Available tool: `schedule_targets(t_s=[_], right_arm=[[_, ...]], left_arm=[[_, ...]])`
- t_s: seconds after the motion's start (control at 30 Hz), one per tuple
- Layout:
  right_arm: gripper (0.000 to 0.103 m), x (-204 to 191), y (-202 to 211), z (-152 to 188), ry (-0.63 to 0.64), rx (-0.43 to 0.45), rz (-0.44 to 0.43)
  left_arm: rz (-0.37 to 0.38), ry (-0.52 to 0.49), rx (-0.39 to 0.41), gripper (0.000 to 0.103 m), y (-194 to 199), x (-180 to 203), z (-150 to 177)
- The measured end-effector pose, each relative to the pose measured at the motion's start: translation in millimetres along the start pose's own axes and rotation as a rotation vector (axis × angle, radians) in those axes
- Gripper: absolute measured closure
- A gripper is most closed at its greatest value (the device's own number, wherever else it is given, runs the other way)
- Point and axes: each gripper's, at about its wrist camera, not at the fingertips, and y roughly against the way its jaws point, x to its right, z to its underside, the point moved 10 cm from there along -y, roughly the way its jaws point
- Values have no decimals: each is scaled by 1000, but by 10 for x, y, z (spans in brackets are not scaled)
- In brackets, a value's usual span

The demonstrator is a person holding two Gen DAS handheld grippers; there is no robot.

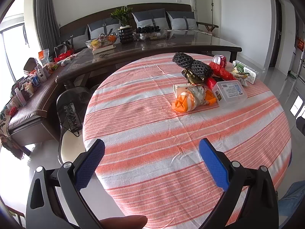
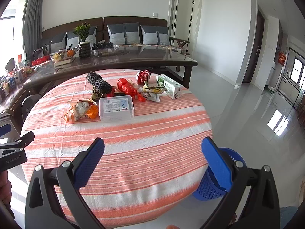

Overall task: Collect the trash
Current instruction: 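Grasp the clear plastic box with the right tool while the left tool grasps the orange-white snack bag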

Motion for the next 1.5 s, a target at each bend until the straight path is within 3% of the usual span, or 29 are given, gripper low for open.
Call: schedule_targets(t_s=[0.4,0.57,0.67,0.73,0.8,0.93,1.03,1.1,1.17,1.27,1.4,1.5], right_arm=[[5,-765,-1190,-239,171,-128,-74],[5,-973,-1551,-299,214,-167,-66],[5,-684,-1609,-319,130,-163,32],[5,-308,-1578,-240,44,-180,144],[5,10,-1509,-121,-27,-202,196],[5,163,-1324,75,-87,-216,111],[5,78,-1266,197,-80,-233,44],[5,-21,-1254,259,-78,-244,20],[5,-50,-1224,282,-86,-242,3],[5,-41,-1185,291,-105,-233,-13],[5,94,-1210,374,-166,-267,-36],[5,212,-1212,374,-188,-262,-40]], left_arm=[[44,-66,-112,5,-1002,152,-231],[49,-101,-142,5,-1255,166,-269],[63,-118,-141,5,-1284,185,-282],[66,-137,-135,5,-1290,199,-287],[78,-128,-142,5,-1303,193,-279],[173,-38,-180,4,-1363,135,-251],[163,-74,-190,5,-1355,174,-249],[252,-94,-201,5,-1350,284,-297],[373,-128,-159,5,-1309,461,-425],[443,-208,-122,5,-1343,712,-573],[525,-323,-139,6,-1370,1078,-524],[605,-408,-145,16,-1206,1323,-350]])
